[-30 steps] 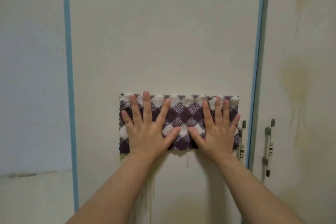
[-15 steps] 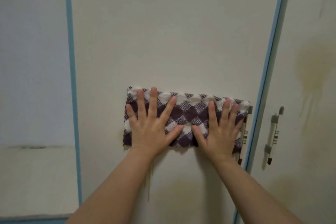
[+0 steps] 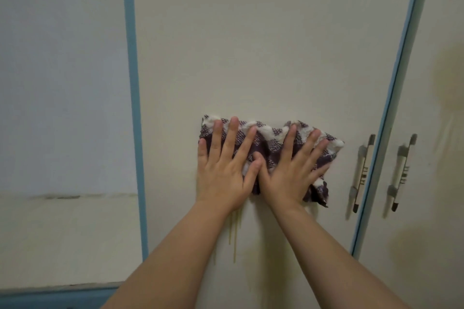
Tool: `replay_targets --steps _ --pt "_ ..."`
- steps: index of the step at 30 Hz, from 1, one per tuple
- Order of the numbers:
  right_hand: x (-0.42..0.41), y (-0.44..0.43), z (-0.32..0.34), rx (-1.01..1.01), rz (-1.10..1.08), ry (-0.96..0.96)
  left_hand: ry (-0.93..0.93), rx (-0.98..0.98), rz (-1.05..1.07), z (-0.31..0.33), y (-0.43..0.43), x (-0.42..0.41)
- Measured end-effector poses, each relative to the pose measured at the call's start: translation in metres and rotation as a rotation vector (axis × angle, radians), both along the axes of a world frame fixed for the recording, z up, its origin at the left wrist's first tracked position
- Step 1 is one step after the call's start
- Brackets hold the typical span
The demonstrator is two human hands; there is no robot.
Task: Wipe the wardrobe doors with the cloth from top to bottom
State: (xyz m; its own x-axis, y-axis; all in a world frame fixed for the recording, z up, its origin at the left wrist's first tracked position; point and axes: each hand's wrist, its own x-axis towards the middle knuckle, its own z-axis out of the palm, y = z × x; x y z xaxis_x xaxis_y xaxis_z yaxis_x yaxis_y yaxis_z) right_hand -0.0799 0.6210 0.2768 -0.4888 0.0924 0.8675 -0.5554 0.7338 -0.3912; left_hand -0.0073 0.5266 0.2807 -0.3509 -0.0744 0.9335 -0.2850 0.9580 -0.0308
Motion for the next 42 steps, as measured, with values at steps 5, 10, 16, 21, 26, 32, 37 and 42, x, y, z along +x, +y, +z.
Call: replay_targets --steps 5,10,16,21,26,32,37,42 --pt "0.025 -0.036 -0.011 0.041 0.007 0.061 0.072 -0.001 0.014 -0.019 -0.033 0.015" --pt "0.045 -0.073 -0.025 0.076 0.052 0.121 0.128 0.019 0.002 -0.037 -0.073 0.037" --pt "0.062 -0.107 -0.036 0.100 0.091 0.173 0.121 0.069 -0.016 -0.049 -0.106 0.057" --pt "0.055 -0.102 -0.038 0.136 0.080 0.259 0.145 0.076 0.114 -0.050 -0.095 0.050" --pt "0.038 -0.083 -0.046 0.194 0.079 0.345 0.186 0.018 0.114 -0.058 -0.080 0.035" --pt "0.011 -0.043 -0.061 0.188 0.056 0.369 0.181 -0.047 0.136 -0.072 -0.050 0.011" --pt "-0.018 0.001 -0.079 0.160 0.025 0.311 0.172 -0.102 0.103 -0.082 -0.011 -0.016" --pt "-0.045 0.046 -0.096 0.157 -0.010 0.253 0.170 -0.159 0.110 -0.092 0.023 -0.040"
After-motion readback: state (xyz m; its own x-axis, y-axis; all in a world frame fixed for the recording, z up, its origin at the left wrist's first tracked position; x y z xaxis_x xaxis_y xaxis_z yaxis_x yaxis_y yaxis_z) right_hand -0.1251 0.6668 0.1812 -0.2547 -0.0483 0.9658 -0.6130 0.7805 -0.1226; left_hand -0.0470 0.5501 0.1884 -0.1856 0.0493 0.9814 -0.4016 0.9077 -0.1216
